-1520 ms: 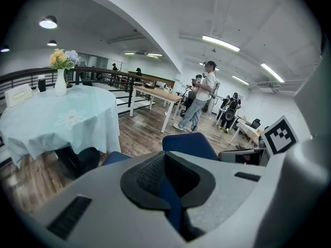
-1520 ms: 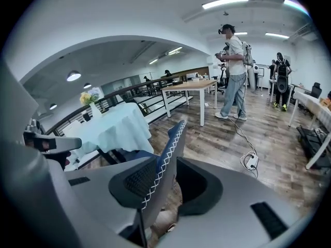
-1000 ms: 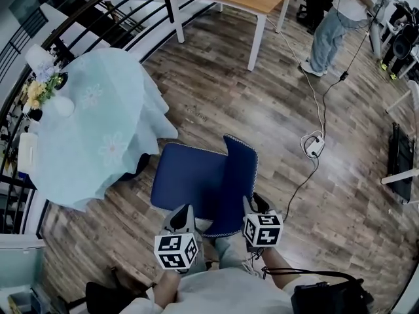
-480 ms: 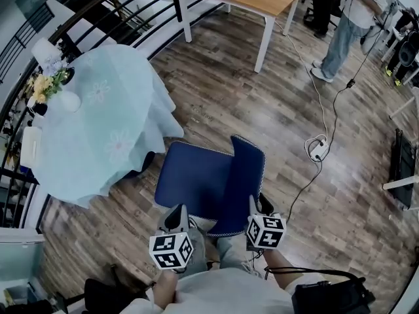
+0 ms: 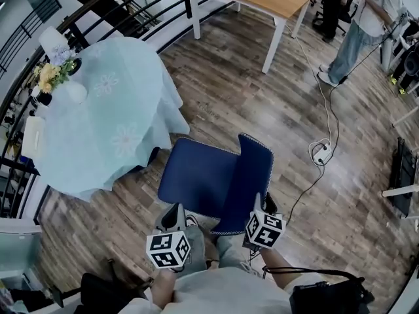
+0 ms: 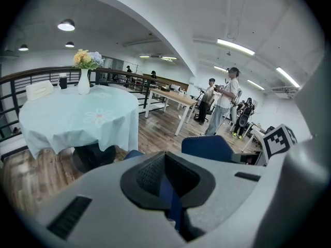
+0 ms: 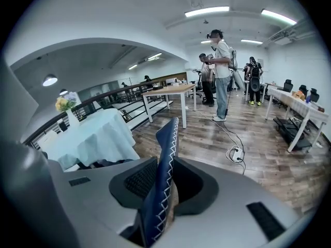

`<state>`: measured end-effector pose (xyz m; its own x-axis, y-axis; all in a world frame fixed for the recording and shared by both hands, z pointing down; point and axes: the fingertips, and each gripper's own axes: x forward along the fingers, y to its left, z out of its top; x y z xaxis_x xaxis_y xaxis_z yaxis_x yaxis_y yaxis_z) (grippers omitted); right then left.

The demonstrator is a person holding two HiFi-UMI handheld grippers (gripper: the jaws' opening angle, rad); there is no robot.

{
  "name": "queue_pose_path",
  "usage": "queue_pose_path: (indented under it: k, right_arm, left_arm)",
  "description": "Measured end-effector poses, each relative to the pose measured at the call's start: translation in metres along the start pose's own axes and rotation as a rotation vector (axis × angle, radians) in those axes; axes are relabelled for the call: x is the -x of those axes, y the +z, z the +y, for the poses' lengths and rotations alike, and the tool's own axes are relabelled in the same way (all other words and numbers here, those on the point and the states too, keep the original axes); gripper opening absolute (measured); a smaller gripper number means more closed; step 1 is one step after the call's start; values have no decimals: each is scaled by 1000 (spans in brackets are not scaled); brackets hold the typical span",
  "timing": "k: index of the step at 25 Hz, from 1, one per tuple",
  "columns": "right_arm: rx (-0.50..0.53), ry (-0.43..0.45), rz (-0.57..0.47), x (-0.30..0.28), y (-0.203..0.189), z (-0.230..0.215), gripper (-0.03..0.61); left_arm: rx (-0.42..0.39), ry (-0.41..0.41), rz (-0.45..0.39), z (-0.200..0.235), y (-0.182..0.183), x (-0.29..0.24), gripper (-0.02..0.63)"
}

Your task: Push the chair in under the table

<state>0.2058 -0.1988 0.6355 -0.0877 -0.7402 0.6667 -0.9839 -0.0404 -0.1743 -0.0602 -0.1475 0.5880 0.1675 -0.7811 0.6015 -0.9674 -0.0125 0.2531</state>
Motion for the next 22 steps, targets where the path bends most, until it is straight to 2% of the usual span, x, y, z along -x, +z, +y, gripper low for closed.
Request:
queue_pose_path:
  k: [8, 22]
  right_arm:
    - [-20, -31, 10, -5, 1, 6, 100]
    - [13, 41, -5, -30, 8, 82, 101]
  left_arm:
    - [5, -1, -4, 12, 2, 0, 5]
    - [33, 45, -21, 47, 9, 11, 5]
